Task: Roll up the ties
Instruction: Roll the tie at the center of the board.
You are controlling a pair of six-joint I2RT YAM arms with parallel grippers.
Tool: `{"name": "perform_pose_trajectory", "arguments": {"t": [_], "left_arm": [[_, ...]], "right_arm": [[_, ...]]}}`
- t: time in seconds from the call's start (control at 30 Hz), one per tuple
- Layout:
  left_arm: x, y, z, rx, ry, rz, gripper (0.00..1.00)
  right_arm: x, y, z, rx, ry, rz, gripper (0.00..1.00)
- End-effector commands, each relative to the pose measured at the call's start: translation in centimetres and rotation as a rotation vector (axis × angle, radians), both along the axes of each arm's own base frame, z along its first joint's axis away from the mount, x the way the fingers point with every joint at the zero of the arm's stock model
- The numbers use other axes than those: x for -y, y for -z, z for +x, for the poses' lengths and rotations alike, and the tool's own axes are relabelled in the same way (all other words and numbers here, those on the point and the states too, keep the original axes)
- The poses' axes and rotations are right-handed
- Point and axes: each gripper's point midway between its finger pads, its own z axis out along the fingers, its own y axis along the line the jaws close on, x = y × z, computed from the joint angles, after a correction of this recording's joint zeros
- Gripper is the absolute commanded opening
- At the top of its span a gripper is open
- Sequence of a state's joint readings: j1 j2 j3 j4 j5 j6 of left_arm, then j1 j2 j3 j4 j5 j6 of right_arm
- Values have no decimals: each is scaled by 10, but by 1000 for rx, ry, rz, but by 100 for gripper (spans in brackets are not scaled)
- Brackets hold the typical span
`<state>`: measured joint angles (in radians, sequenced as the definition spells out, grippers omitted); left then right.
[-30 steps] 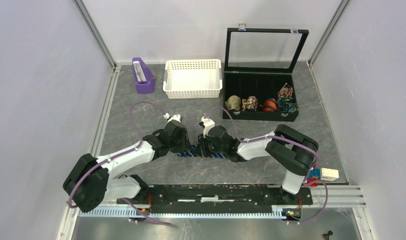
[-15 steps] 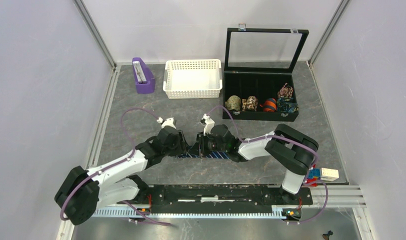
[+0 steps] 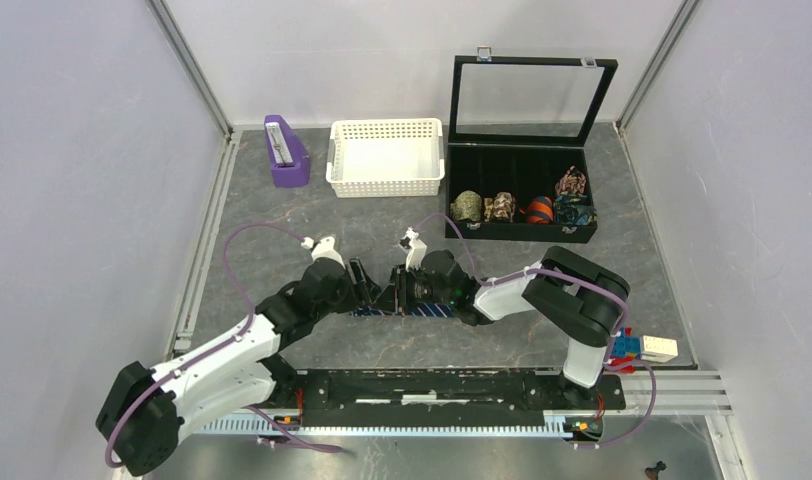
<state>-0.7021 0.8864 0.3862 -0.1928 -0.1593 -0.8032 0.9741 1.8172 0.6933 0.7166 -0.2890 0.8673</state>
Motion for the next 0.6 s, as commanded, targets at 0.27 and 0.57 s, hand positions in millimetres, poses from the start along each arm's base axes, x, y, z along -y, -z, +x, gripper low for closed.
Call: {"name": "perform_pose_trajectory", "arguments": {"t": [0.27,0.57], "left_arm": [[-30,-26,1,47,-92,88,76],[-59,-16,-2,-6,-177,152,72]], "right_arm": [[-5,-15,15,63,37,-2,38],[-14,-26,20,104,47,-34,38]]}}
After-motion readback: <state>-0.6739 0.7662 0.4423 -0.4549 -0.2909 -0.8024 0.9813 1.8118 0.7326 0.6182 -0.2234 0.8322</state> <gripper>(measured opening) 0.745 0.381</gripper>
